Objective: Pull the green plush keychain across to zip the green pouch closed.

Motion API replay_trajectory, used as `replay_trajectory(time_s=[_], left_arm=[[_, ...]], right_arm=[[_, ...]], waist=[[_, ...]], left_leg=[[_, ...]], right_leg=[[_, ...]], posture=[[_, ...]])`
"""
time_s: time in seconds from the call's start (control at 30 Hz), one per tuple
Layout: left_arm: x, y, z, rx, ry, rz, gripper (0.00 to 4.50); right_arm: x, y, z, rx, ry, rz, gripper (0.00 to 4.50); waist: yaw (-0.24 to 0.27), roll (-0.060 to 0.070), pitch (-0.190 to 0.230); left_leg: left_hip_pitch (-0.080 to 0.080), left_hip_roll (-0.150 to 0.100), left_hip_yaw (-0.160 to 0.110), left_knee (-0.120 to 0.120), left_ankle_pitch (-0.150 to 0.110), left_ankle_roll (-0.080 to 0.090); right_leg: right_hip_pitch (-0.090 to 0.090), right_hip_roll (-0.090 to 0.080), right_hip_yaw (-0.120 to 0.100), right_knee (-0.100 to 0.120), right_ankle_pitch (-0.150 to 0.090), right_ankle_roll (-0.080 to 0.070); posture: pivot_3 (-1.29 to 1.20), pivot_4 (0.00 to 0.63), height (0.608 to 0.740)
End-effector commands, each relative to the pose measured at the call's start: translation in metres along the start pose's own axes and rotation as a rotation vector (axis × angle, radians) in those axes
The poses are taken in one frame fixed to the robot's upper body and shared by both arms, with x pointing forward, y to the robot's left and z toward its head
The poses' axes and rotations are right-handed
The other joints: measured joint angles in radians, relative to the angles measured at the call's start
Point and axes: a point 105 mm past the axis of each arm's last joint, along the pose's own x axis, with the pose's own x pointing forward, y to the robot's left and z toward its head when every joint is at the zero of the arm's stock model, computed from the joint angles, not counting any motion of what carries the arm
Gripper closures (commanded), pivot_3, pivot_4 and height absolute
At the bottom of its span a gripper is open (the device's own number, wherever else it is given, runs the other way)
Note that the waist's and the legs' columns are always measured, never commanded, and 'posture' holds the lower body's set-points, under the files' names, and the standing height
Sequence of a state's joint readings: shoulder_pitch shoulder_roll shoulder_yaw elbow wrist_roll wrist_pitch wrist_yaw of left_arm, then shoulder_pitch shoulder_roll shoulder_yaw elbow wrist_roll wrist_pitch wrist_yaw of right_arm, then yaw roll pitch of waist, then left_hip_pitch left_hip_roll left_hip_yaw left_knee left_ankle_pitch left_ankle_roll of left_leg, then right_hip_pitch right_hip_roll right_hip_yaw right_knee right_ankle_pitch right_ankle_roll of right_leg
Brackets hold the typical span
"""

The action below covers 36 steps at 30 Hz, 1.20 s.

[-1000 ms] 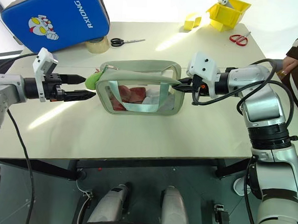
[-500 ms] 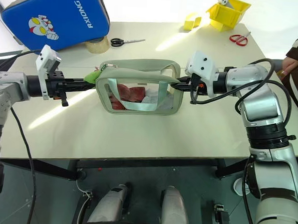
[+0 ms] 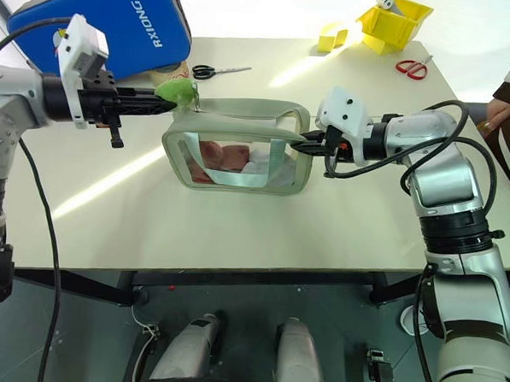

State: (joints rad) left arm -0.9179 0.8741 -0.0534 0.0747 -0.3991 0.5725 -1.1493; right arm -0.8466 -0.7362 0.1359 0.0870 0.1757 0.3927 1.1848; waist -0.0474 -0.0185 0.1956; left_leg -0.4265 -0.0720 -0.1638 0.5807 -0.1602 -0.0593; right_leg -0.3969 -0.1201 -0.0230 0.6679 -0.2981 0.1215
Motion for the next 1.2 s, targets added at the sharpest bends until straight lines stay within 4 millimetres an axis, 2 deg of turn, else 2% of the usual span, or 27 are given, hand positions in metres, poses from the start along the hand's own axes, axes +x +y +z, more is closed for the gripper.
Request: replay_trajectory(time_s=[0.03,0.2,0.33,0.43,0.47,0.67,0.8,0.93,1.07,1.2], left_arm=[[0.007,0.001,0.004,0.118,0.026,-0.014,4.46],[0.031,0.002,0.001,0.148,-0.002,-0.01,4.46],[0.039,0.001,0.005,0.153,-0.034,-0.027,4.46],[0.036,0.001,0.004,0.141,-0.032,-0.048,3.56],[0.032,0.001,0.004,0.142,-0.027,-0.053,3.12],[0.008,0.008,0.019,0.102,-0.052,-0.035,0.04],[-0.018,0.016,0.017,0.099,-0.015,0.025,0.04],[-0.032,0.011,-0.002,0.027,0.029,0.05,0.04],[-0.029,0.0,-0.034,-0.076,0.059,0.084,0.04],[-0.022,-0.006,-0.046,-0.145,0.033,0.114,0.04]], right_arm=[[-0.005,-0.008,0.024,-0.075,-0.053,-0.033,4.5],[-0.005,-0.008,0.024,-0.076,-0.056,-0.035,4.5],[-0.005,-0.009,0.024,-0.076,-0.054,-0.038,4.5],[-0.006,-0.009,0.023,-0.075,-0.052,-0.04,4.5],[-0.006,-0.009,0.023,-0.075,-0.05,-0.04,4.5],[-0.007,-0.01,0.022,-0.075,-0.047,-0.042,4.5],[-0.006,-0.01,0.022,-0.075,-0.048,-0.039,4.5],[-0.005,-0.01,0.022,-0.075,-0.051,-0.035,4.5],[-0.004,-0.01,0.024,-0.081,-0.055,-0.03,4.5],[-0.003,-0.01,0.025,-0.083,-0.056,-0.025,4.5]], waist=[[0.0,0.0,0.0],[0.002,0.0,0.0],[0.0,0.0,0.0],[0.0,0.0,0.0],[0.0,0.0,0.0],[-0.001,0.0,0.0],[-0.002,0.0,0.0],[-0.006,0.0,0.0],[-0.008,0.0,0.0],[-0.002,0.0,0.0]], left_leg=[[0.0,0.0,0.0,0.0,0.0,0.0],[0.0,0.0,0.0,0.001,0.0,0.0],[0.0,0.0,0.0,0.001,0.0,0.0],[0.0,0.0,0.0,0.001,0.0,0.0],[0.0,0.0,0.0,0.001,0.0,0.0],[0.0,0.0,0.0,0.001,0.0,0.0],[0.0,0.0,0.0,0.001,0.0,0.0],[0.0,0.0,0.0,0.001,0.0,0.0],[0.0,0.0,0.0,0.001,0.0,0.0],[0.0,0.0,-0.001,0.001,0.0,0.0]], right_leg=[[0.0,0.0,0.0,0.0,0.0,0.0],[0.001,0.0,0.0,0.0,0.0,0.0],[0.0,0.0,0.0,0.0,0.0,0.001],[0.0,0.0,0.0,0.0,0.0,0.001],[0.0,0.0,0.0,0.0,0.0,0.001],[0.0,0.0,0.0,0.0,0.0,0.001],[0.0,0.0,0.0,0.0,0.0,0.001],[0.0,0.0,0.0,0.0,0.0,0.001],[0.0,0.0,0.0,0.001,0.0,0.001],[0.0,0.0,0.0,0.001,0.0,0.0]], posture=[[0.0,0.15,0.74],[0.0,0.15,0.74],[0.0,0.15,0.74],[0.0,0.15,0.74],[0.0,0.15,0.74],[0.0,0.15,0.74],[0.0,0.15,0.74],[0.0,0.15,0.74],[0.0,0.15,0.74],[0.0,0.15,0.74]])
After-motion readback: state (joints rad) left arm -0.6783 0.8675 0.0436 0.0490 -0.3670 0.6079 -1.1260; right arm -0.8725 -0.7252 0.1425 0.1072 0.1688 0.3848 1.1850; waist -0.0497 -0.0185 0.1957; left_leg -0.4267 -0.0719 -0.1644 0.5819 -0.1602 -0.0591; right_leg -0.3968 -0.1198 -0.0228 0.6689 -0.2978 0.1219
